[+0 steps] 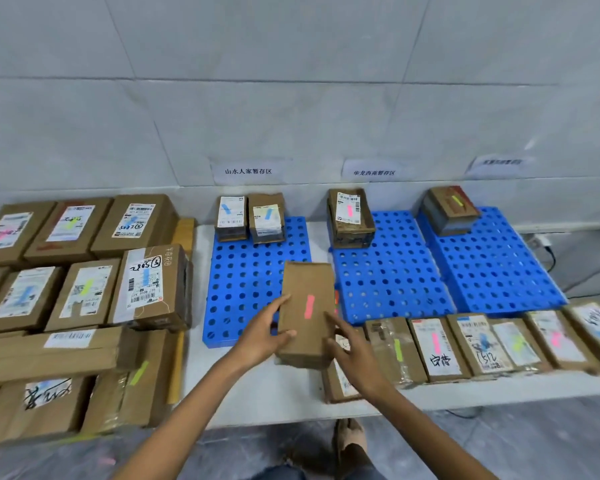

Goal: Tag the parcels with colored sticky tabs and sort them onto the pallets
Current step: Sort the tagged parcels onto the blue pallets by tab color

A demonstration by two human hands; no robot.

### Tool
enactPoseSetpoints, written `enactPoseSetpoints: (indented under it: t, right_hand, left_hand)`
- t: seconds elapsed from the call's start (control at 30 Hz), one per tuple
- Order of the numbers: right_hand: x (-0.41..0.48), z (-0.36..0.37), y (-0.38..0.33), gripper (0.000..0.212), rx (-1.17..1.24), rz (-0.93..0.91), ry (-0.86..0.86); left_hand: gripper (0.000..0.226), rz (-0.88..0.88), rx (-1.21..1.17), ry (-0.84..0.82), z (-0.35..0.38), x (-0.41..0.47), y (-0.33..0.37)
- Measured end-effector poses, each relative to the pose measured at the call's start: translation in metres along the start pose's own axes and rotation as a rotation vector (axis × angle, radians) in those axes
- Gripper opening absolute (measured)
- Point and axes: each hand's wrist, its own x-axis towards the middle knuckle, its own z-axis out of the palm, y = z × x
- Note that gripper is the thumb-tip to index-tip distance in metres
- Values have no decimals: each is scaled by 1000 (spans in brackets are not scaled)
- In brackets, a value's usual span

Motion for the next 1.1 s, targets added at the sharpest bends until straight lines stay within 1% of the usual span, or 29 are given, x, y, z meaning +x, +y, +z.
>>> enactPoseSetpoints:
  t: [0.1,0.2,0.27,0.37,0.47,0.6,0.67,0.7,0.73,0.77,0.8,0.83,0.87,0.9,0.93,1.0,1.03,1.1]
  right_hand:
    - [21,-34,-1,48,46,-26,123]
    - [38,-75,8,52,42,-32,256]
    - [47,-107,17,52,62,-29,306]
    - [70,-155,37,52,39,-15,339]
    - [108,-200,63,57,-82,-27,281]
    - [165,-246,110,68,-184,33,77]
    - [189,-259,132,72,-286,81,-38]
    - [199,-263,140,71,-355,80,-75]
    - [209,-265,150,67,-368,68,-90]
    - [215,-265,153,61,-315,67,-99]
    - [222,-265,152,52,-266,71,-65]
    - [233,-266,151,43,-310,69,-17]
    - [245,-268,150,37,-273,99,-22]
    - [259,-272,147,38,-300,85,-26]
    - [273,-278,139,44,-297,86,-35]
    - [302,-280,140,58,-403,37,-123]
    - [317,-280,138,61,-453,30,-130]
    - [341,-281,138,64,-463,46,-119]
  left_hand:
    - [67,87,4,31,18,35,36]
    - [62,173,14,60,52,65,70]
    - [56,240,38,84,81,88,87]
    - [49,269,77,93,122,125,107]
    - [47,252,98,66,155,167,123]
    - [48,114,117,7,189,225,123]
    - [50,45,158,-40,200,248,118]
    - [50,14,182,-58,206,258,116]
    - [50,-5,201,-65,211,267,114]
    - [50,-15,205,-59,215,273,113]
    - [48,-21,199,-38,218,277,112]
    - [47,-22,189,-2,220,282,112]
    - [45,-14,181,44,221,285,113]
    - [42,-4,170,91,220,289,112]
    - [39,4,165,133,217,291,111]
    - [33,-5,168,194,210,291,106]
    - [31,-16,165,223,206,290,103]
    - [28,-25,159,275,198,285,95]
